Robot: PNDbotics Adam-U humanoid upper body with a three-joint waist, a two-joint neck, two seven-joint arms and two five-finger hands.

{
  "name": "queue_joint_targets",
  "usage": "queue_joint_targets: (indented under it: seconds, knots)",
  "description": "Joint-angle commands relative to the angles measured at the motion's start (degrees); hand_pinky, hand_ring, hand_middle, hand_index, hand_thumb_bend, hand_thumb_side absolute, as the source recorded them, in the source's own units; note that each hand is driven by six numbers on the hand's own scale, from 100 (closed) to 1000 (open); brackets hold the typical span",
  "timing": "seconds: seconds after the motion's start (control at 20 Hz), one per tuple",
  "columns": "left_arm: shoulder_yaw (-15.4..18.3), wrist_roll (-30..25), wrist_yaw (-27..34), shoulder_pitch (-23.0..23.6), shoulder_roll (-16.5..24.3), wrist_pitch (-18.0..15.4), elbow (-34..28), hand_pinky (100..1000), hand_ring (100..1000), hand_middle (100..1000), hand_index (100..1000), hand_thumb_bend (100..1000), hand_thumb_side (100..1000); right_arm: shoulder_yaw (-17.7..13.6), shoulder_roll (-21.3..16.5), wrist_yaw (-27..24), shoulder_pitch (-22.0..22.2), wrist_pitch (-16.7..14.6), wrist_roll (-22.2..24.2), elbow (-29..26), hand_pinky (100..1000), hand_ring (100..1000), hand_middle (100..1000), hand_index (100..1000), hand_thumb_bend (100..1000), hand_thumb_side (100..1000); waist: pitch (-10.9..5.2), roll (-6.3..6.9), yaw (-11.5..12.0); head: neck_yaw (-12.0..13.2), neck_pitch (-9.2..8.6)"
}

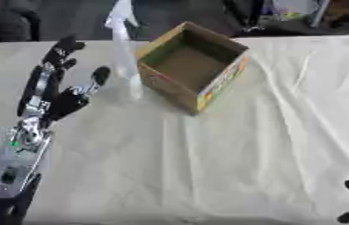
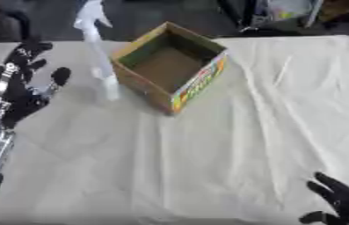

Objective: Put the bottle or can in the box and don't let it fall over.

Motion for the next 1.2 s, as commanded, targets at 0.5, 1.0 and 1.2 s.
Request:
queue_joint_targets:
  seconds: [0.5,1.0,1.2]
  knots:
    - [-0.3,1.3,6.1,-6.6,8.9,-0.4,10.3,960,1000,825,961,587,495,0.4,-0.9,0.0,-0.2,-0.1,0.2,-0.5,651,1000,1000,1000,100,470,-0.49,0.21,-0.8,0.1,-0.06]
    - [-2.6,-1.0,10.7,-11.8,12.4,-2.3,17.8,962,1000,825,962,592,499,0.8,-0.8,0.3,-0.2,-0.2,0.2,-0.5,651,1000,1000,1000,100,470,-0.29,0.12,-1.3,0.4,-0.10]
    - [-3.6,-1.8,11.9,-13.9,13.3,-2.9,19.7,962,1000,826,962,598,507,1.0,-0.8,0.2,-0.2,-0.2,0.2,-0.5,651,1000,1000,1000,100,470,-0.17,0.08,-1.7,0.6,-0.19]
